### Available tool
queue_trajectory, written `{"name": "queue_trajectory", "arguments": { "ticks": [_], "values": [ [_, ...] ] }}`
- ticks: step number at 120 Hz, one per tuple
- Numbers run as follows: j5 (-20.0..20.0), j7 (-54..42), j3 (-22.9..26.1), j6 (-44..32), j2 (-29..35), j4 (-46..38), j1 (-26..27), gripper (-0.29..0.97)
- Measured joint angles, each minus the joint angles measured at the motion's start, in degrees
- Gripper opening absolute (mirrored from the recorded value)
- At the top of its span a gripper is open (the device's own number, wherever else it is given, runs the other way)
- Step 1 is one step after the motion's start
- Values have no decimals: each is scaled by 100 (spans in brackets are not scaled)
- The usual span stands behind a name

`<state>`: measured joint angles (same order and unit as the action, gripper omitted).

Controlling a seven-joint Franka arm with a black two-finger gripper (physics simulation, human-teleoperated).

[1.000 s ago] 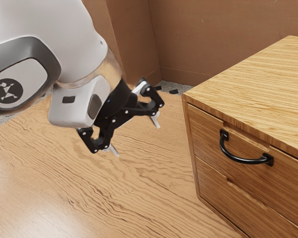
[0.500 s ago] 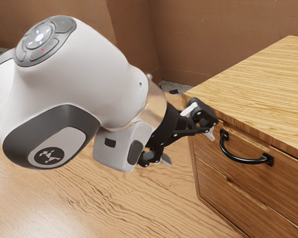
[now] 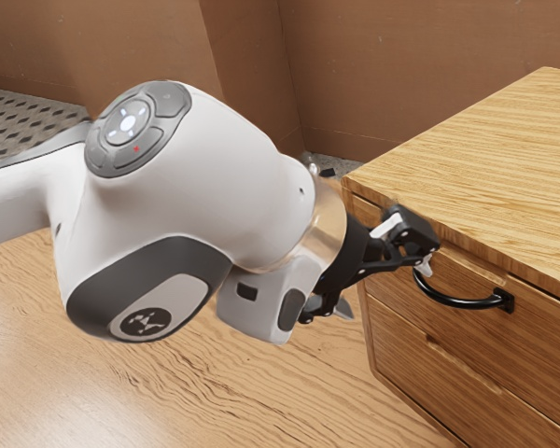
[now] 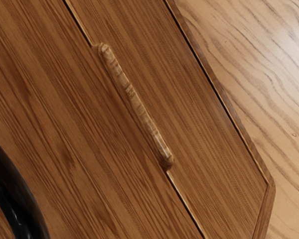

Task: Pull the drawer handle with one arm to open the drawer

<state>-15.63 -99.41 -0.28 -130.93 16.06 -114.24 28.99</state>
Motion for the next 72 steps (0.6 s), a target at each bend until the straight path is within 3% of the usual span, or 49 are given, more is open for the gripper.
{"name": "queue_trajectory", "arguments": {
  "ticks": [50,72],
  "values": [
    [-5,-32,-16,-148,-128,-186,4,71],
    [-34,-47,-18,-92,290,-478,35,61]
  ]
}}
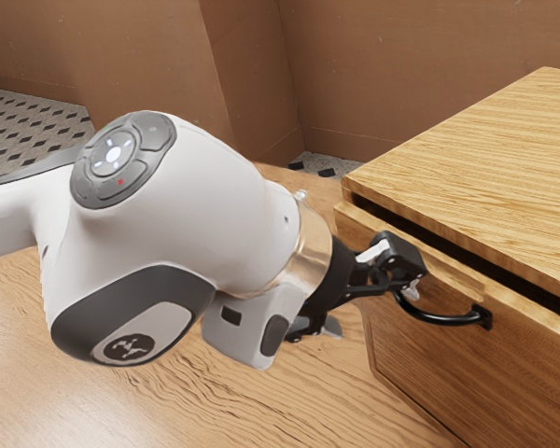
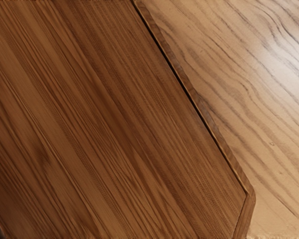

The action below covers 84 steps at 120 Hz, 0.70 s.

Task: Pull the drawer handle with one arm to open the drawer

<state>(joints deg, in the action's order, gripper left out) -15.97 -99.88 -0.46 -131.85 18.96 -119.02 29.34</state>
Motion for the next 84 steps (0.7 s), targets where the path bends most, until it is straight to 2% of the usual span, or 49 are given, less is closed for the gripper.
{"name": "queue_trajectory", "arguments": {
  "ticks": [7,48,84],
  "values": [
    [2,-6,7,77,91,-24,17,56],
    [85,-25,426,568,633,-274,-4,65],
    [238,-35,514,779,1249,-840,-129,68]
  ]
}}
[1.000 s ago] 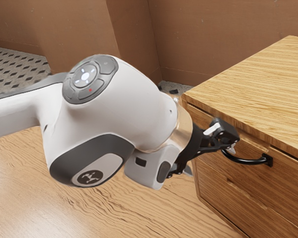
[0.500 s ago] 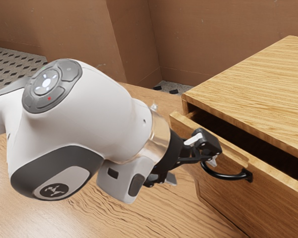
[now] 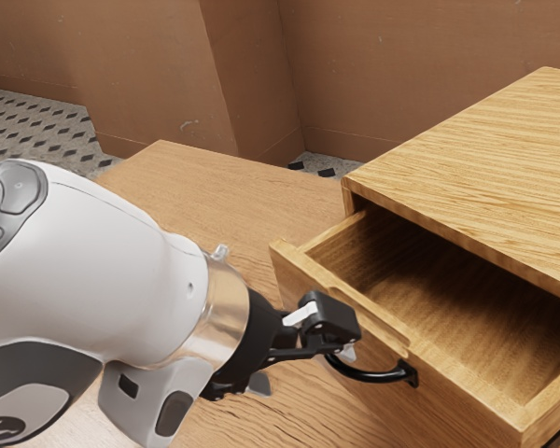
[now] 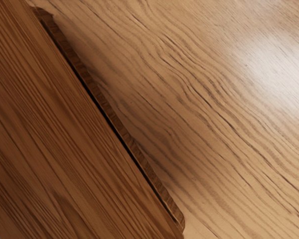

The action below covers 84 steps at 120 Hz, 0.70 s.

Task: Pull the drawer handle with one arm to open the drawer

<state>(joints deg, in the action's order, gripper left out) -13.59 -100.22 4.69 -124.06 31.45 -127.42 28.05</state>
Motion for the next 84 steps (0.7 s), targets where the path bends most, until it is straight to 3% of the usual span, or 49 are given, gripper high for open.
{"name": "queue_trajectory", "arguments": {
  "ticks": [14,50,84],
  "values": [
    [118,-4,275,83,232,-155,-264,68],
    [307,-12,356,303,718,-553,-311,67],
    [537,-15,649,966,953,-552,-530,70]
  ]
}}
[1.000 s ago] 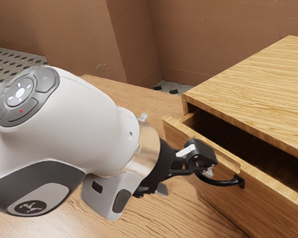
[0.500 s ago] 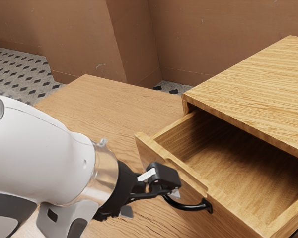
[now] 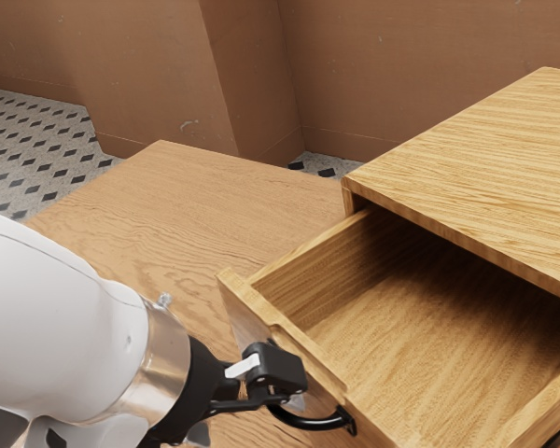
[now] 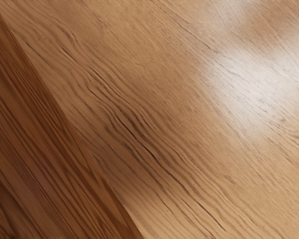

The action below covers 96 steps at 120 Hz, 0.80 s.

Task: Pull the drawer handle with one arm to open the drawer

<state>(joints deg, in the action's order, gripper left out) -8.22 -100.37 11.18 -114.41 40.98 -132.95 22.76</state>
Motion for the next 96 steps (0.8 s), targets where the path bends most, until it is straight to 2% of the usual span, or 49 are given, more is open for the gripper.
{"name": "queue_trajectory", "arguments": {
  "ticks": [31,54,61,68,84,96],
  "values": [
    [66,-1,184,597,357,114,-17,58],
    [80,-1,267,988,579,301,-26,64],
    [81,0,301,1097,645,394,-20,60],
    [82,2,316,1200,708,516,-17,62],
    [103,36,283,1505,549,1226,-76,65],
    [111,145,272,2014,118,2166,-779,66]
  ]
}}
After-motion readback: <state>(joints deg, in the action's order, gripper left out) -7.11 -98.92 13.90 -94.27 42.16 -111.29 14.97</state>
